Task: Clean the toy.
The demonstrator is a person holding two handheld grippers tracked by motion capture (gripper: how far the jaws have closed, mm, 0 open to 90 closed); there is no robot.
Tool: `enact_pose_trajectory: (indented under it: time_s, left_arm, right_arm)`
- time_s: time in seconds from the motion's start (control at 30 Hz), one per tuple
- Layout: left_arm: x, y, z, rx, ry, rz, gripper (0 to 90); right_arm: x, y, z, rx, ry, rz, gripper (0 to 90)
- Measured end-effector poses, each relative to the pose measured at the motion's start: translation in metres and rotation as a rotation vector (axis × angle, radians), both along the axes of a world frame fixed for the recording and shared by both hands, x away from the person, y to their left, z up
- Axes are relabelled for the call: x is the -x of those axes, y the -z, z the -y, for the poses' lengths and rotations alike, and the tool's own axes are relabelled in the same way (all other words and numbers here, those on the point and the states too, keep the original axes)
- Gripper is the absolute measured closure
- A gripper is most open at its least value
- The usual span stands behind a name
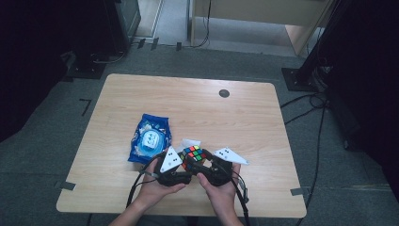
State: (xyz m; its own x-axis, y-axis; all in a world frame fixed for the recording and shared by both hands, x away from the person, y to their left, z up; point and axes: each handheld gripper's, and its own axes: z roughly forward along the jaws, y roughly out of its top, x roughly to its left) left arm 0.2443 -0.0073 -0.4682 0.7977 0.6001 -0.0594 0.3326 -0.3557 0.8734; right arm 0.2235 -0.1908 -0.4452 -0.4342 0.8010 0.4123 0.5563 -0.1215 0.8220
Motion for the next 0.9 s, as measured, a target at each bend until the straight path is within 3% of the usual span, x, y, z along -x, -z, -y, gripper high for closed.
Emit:
enact_pose_trajectory:
  time_s: [0.1,0.2,0.3,0.37,0.47,0.53,0.6,0.7,0.73,0.8,0.87,0.9]
  left_arm:
    - [-0.001,0.001,-0.003,0.009,0.013,-0.011,33.8]
    - [0.000,-0.002,-0.006,0.007,-0.003,0.029,33.9]
    - [-0.007,-0.006,-0.017,0.010,-0.042,0.022,34.0]
    - [-0.013,-0.008,-0.029,0.031,-0.074,0.022,34.0]
    - [-0.020,-0.013,-0.048,0.040,-0.126,0.031,34.0]
    - [-0.023,-0.014,-0.056,0.054,-0.138,0.026,34.0]
    - [-0.024,-0.014,-0.060,0.057,-0.142,0.027,34.0]
    - [-0.022,-0.013,-0.059,0.055,-0.140,0.024,34.0]
    - [-0.021,-0.013,-0.058,0.055,-0.136,0.024,34.0]
    - [-0.019,-0.011,-0.057,0.053,-0.136,0.025,33.9]
    - [-0.018,-0.009,-0.058,0.051,-0.145,0.026,33.9]
    - [-0.019,-0.009,-0.058,0.052,-0.149,0.024,33.9]
  right_arm:
    - [-0.002,0.002,0.000,-0.020,-0.016,-0.007,34.7]
    - [-0.003,0.001,0.001,-0.031,-0.040,0.006,34.5]
    - [-0.004,-0.004,0.008,-0.094,-0.082,0.049,34.0]
    - [-0.002,-0.010,0.015,-0.095,-0.063,0.095,33.7]
    - [-0.003,-0.009,0.022,-0.026,0.001,0.125,35.5]
    - [-0.007,-0.002,0.022,0.012,0.022,0.102,40.2]
    - [-0.012,0.011,0.017,0.036,0.005,0.069,46.3]
    - [-0.019,0.029,0.006,0.125,-0.010,0.024,50.5]
    - [-0.025,0.040,0.000,0.147,-0.026,-0.013,52.5]
    - [-0.027,0.044,-0.001,0.151,-0.030,-0.032,54.1]
    - [-0.034,0.057,-0.007,0.197,-0.034,-0.071,60.3]
    - [-0.034,0.057,-0.007,0.197,-0.034,-0.071,61.8]
